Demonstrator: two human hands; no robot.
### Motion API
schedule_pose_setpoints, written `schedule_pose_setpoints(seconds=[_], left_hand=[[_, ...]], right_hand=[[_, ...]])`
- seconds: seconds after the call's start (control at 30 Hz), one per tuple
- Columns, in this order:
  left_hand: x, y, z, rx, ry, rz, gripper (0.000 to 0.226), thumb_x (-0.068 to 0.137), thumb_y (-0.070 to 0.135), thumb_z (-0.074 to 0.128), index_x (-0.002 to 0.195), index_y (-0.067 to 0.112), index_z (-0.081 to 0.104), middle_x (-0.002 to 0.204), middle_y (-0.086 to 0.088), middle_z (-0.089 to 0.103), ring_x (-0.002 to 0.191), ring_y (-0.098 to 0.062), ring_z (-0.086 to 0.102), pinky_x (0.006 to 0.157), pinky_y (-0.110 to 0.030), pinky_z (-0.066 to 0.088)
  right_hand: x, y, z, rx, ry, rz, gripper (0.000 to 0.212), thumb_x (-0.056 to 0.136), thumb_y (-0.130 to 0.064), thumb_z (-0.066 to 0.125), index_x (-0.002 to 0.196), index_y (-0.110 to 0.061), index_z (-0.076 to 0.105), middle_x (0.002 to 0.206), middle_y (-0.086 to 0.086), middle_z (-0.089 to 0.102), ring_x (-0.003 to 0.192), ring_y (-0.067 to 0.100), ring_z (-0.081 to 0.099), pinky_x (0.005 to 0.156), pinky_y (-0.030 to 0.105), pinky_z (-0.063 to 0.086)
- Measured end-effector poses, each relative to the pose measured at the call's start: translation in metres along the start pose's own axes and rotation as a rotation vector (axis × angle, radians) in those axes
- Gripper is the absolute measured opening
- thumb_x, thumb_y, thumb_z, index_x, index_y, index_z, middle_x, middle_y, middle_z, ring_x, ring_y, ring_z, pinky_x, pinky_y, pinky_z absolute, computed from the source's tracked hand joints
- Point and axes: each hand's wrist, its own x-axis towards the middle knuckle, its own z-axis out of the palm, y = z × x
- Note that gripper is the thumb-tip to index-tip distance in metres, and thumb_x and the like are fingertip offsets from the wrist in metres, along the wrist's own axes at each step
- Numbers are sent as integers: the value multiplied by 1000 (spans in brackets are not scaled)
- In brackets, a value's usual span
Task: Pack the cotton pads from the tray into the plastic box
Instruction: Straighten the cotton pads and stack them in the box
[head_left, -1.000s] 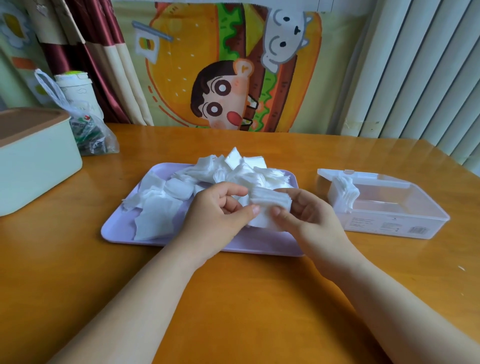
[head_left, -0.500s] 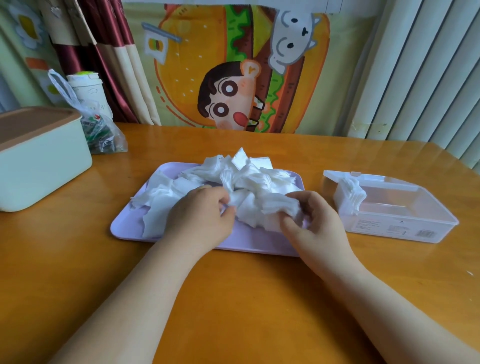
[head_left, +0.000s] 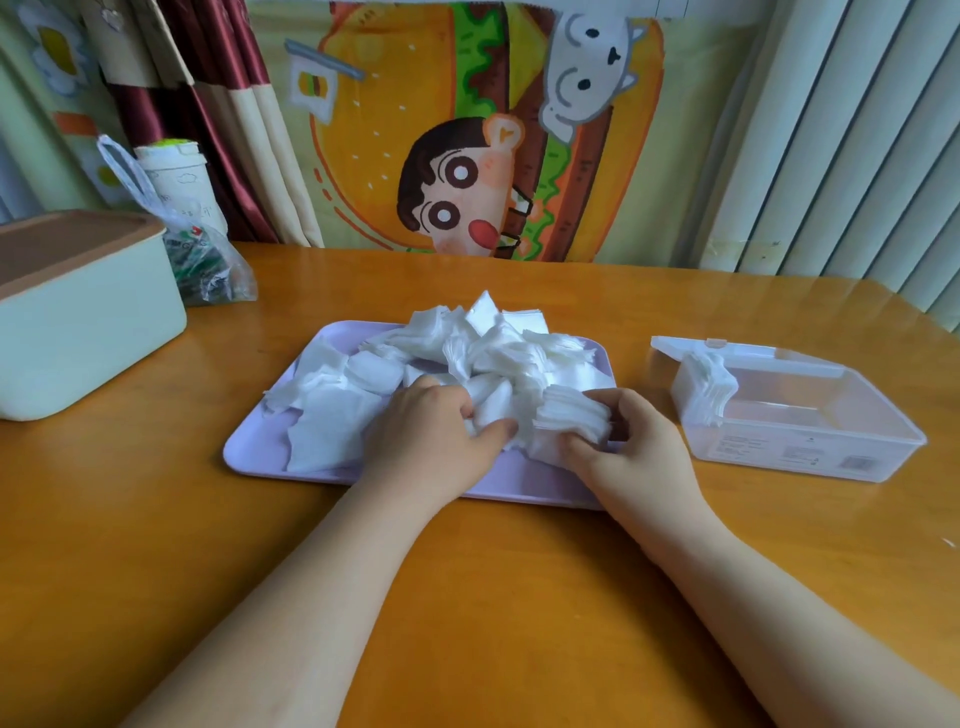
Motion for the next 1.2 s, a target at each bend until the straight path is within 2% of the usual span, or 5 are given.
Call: schedule_pose_setpoints(seconds=[0.4,0.63,0.83,1.07,1.2], left_hand=[[3,2,-7,-775,171,-41,15,87,17,78,90,28,67,85,7,68,72,-5,61,71,-24,52],[-8,10,-11,-1293,-90,-140,17,97,7,70,112,16,74,93,-6,74,81,-20,64,73,-33,57],[-15,15,-11,-1194,-193,-47,17,90,7,78,105,14,72,81,-5,72,64,-13,58,66,-29,49],[-20,20,-4,-1130,-189,19,18,85,6,83,98,13,75,89,-8,77,73,-7,67,63,-14,50],[-19,20,0,-1099,-126,60,17,83,9,86,95,18,77,97,-20,75,83,-19,68,71,-24,54]], right_hand=[[3,2,-1,131,65,51,21,90,-14,67,102,-30,71,84,-18,75,74,-3,66,64,10,48],[4,2,-5,223,102,77,18,89,-14,73,100,-28,78,85,-9,78,74,2,66,67,19,49],[5,-8,-11,312,18,43,15,93,-11,76,99,-24,82,94,-3,82,93,18,77,83,34,58],[4,-15,-20,481,-127,29,21,92,-2,77,109,-13,79,101,3,83,99,18,80,83,27,62],[4,-15,-21,486,-171,27,23,93,-3,76,114,-12,78,104,2,83,102,18,79,85,25,61]])
